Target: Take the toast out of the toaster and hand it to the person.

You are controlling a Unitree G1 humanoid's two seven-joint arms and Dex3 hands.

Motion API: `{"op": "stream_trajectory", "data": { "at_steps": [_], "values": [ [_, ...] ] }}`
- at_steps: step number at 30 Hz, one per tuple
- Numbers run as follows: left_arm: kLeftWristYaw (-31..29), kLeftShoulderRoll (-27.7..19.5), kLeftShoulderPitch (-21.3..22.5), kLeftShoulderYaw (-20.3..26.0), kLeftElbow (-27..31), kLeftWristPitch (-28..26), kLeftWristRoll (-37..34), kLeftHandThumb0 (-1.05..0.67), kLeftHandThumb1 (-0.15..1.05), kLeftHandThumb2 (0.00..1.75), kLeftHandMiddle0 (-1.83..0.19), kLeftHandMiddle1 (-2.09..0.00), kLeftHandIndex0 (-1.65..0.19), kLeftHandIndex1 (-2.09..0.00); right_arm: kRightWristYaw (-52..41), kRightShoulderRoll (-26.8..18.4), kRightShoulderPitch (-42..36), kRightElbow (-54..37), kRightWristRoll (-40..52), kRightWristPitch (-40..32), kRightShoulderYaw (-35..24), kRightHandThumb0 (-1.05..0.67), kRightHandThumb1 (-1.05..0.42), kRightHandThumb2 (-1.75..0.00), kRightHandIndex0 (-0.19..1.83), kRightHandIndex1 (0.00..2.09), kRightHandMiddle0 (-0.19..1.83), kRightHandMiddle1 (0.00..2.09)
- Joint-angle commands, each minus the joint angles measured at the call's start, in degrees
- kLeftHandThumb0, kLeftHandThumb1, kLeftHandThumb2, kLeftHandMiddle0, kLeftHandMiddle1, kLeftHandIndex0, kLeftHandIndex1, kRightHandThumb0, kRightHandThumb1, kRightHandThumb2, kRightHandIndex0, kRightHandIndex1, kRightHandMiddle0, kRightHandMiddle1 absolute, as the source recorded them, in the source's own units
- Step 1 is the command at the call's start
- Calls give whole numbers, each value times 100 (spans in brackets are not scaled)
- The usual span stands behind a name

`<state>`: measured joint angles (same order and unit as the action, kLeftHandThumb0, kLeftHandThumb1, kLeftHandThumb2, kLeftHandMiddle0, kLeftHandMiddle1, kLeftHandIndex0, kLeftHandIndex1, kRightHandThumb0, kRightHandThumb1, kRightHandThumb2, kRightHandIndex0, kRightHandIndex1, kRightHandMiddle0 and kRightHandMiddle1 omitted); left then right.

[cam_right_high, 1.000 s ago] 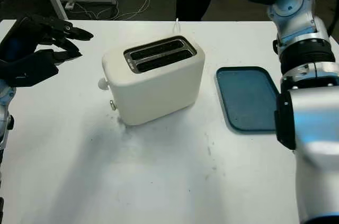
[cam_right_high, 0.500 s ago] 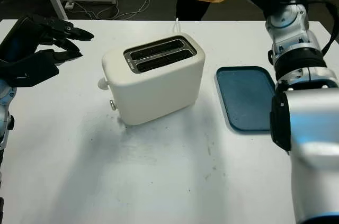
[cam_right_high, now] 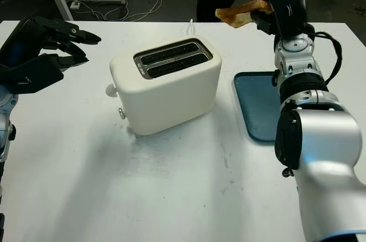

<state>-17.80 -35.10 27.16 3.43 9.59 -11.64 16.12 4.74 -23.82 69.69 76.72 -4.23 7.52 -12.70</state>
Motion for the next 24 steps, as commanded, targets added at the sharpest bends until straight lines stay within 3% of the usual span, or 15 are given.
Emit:
{"op": "stream_trajectory", "data": {
  "at_steps": [1,9,24],
  "values": [
    [-28,-5,-17,-25,67,-46,26,8,84,0,-85,-68,-105,0,-75,59,-51,-6,216,-69,-183,1,-92,-13,64,175,38,174],
    [-26,1,5,-43,57,-65,34,6,84,0,-86,-68,-105,0,-51,236,-42,-24,531,-164,-523,2,-92,-23,62,175,35,175],
    [-31,-11,-34,-10,76,-76,7,5,84,0,-85,-69,-105,0,-214,298,-75,-33,704,-113,-707,7,-92,-26,70,175,33,175]
  ]
}}
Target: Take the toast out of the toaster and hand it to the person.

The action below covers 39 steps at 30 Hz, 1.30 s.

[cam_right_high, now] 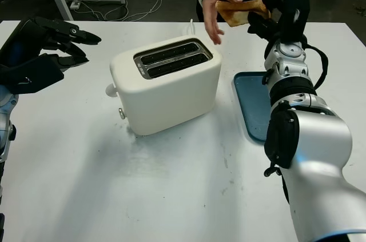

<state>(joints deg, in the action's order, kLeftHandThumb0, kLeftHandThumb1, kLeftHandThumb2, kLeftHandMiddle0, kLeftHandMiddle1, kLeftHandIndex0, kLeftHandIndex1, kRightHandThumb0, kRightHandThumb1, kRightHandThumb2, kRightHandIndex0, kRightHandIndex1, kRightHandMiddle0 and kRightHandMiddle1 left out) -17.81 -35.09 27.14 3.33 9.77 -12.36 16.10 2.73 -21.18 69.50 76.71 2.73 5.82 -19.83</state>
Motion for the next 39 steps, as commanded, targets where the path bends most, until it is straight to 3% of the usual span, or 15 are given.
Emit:
{"op": "stream_trajectory", "data": {
  "at_steps": [1,13,18,32,35,36,37,38,39],
  "values": [
    [-23,-10,-34,3,38,31,-5,5,84,0,-86,-69,-105,0,-16,37,-55,-32,14,55,5,8,-92,-27,69,175,32,175],
    [9,10,-50,-1,46,18,10,5,84,0,-86,-70,-105,0,68,83,-24,-17,7,-127,35,9,-92,-29,56,175,18,175],
    [-11,-7,-65,15,31,38,-16,5,84,0,-86,-71,-106,-1,44,112,-93,-16,-70,-67,130,11,-92,-25,62,175,28,175],
    [24,47,-89,26,35,12,-39,4,84,0,-85,-72,-105,0,120,151,-260,21,-783,-19,921,7,-92,-16,58,175,33,175],
    [14,32,-119,36,71,-31,-28,1,84,1,-84,-72,-104,0,-111,91,-255,22,-1031,-44,1181,-4,-90,-6,47,175,31,172],
    [19,39,-132,48,75,-20,-42,2,84,1,-84,-72,-104,0,-365,50,-238,19,-1083,-78,1257,-17,-85,-4,41,148,31,144],
    [25,48,-147,59,90,-33,-51,2,84,1,-84,-73,-105,0,-649,-12,-238,3,-1230,-17,1421,-38,-79,-2,38,90,38,81],
    [33,58,-164,70,102,-38,-59,2,85,1,-83,-73,-105,0,-868,-66,-245,-15,-1362,62,1574,-54,-78,-1,29,46,32,36],
    [49,69,-185,82,107,-20,-66,2,85,1,-83,-73,-105,0,-1021,-110,-259,-36,-1467,152,1695,-63,-78,-1,24,27,26,18]
  ]
}}
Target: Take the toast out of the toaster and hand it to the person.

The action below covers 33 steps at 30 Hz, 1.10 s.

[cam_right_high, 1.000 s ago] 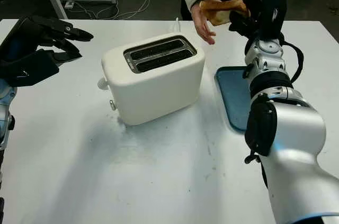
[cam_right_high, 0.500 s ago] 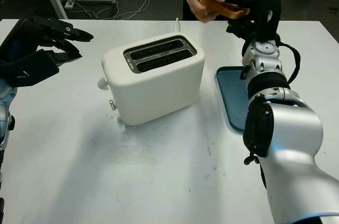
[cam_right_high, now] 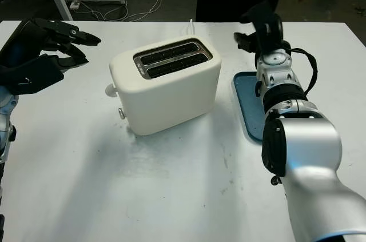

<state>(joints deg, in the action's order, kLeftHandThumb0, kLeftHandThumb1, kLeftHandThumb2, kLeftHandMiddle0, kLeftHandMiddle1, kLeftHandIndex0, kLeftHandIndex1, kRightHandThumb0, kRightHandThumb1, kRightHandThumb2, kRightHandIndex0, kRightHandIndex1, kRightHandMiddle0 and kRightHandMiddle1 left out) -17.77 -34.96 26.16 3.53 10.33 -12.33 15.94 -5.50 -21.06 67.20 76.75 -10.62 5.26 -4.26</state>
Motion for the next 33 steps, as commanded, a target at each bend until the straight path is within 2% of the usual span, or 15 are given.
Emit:
{"op": "stream_trajectory", "data": {
  "at_steps": [1,3,6,10,12,16,19,22,25,29,33],
  "values": [
    [63,65,-119,84,26,56,-76,2,85,1,-83,-73,-105,0,-265,-156,-57,-75,-195,330,219,-70,-77,0,19,15,20,9],
    [88,92,-201,139,34,132,-140,1,85,1,-84,-75,-106,-1,-272,-214,-128,-154,-254,555,310,-78,-79,-1,12,4,12,2],
    [187,205,-459,268,333,43,-150,-3,86,1,-81,-75,-104,0,-379,-267,-407,-383,18,1030,123,-81,-83,-2,10,1,12,1],
    [378,399,-1047,441,1012,76,-118,-3,88,2,-76,-73,-102,0,-685,-306,-1328,-1322,500,1959,-147,-59,-91,-6,13,2,14,2],
    [490,553,-1349,485,1378,-19,-54,-3,89,2,-75,-74,-100,0,-739,-301,-2052,-2220,652,2098,-200,-55,-92,-7,18,4,19,4],
    [787,1082,-1868,471,2254,-577,116,-3,91,4,-57,-64,-80,0,-693,-201,-3732,-4617,825,1612,-292,-56,-92,-13,22,5,24,5],
    [812,1287,-2133,455,2629,-700,133,-10,92,12,-41,-54,-60,0,-303,-44,-4743,-5940,537,1433,-271,-59,-92,-18,27,6,28,5],
    [917,1614,-2400,422,3028,-896,89,-14,92,18,-36,-50,-50,0,-148,255,-5482,-6636,643,1490,-223,-61,-92,-22,29,5,30,4],
    [1163,2204,-2718,302,3365,-1060,-111,-21,92,29,-30,-46,-42,0,-404,510,-5998,-7120,1071,1335,-95,-63,-92,-31,25,2,27,2],
    [1367,2779,-3236,143,3306,-746,-441,-36,92,45,-23,-43,-33,0,-705,797,-6355,-7450,1552,1132,65,-63,-92,-40,24,1,25,0],
    [1344,3015,-3619,-62,3225,-744,-693,-37,92,50,-16,-41,-25,0,-449,1143,-6670,-7698,1355,959,244,-53,-92,-52,27,3,27,1]
  ]
}}
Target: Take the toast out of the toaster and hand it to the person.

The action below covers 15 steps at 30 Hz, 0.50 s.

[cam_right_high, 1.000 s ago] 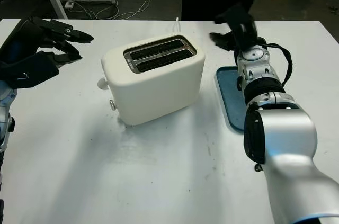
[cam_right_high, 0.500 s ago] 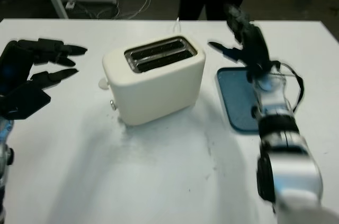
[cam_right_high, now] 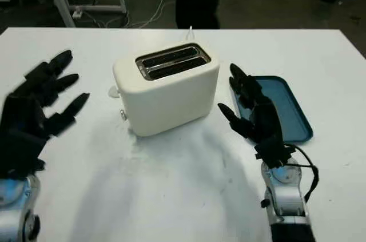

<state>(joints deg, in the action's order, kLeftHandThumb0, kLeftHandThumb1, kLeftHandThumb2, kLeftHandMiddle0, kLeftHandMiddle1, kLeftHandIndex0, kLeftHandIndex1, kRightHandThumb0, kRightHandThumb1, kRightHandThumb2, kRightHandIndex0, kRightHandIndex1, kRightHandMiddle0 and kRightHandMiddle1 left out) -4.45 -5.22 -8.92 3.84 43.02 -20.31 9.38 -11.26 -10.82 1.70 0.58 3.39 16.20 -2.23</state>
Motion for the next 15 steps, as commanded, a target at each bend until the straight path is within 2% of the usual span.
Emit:
{"op": "stream_trajectory", "data": {
  "at_steps": [1,4,8,15],
  "values": [
    [44,52,-180,-161,-80,77,9,-38,92,49,-17,-43,-26,-1,237,206,-179,-112,-144,-211,88,-52,-92,-53,28,3,28,2],
    [136,138,-379,-328,-230,134,37,-43,92,48,-19,-44,-28,-2,484,471,-308,-98,-261,-383,210,-51,-92,-54,29,3,29,2],
    [129,208,-539,-501,-339,-106,-12,-50,92,50,-16,-41,-26,-1,680,588,-320,-4,-441,-468,291,-51,-92,-56,28,2,29,1],
    [233,255,-503,-563,-630,86,-7,-46,92,55,-13,-37,-23,0,922,681,-272,53,-555,-496,239,-53,-92,-56,27,1,27,1]
  ]
}}
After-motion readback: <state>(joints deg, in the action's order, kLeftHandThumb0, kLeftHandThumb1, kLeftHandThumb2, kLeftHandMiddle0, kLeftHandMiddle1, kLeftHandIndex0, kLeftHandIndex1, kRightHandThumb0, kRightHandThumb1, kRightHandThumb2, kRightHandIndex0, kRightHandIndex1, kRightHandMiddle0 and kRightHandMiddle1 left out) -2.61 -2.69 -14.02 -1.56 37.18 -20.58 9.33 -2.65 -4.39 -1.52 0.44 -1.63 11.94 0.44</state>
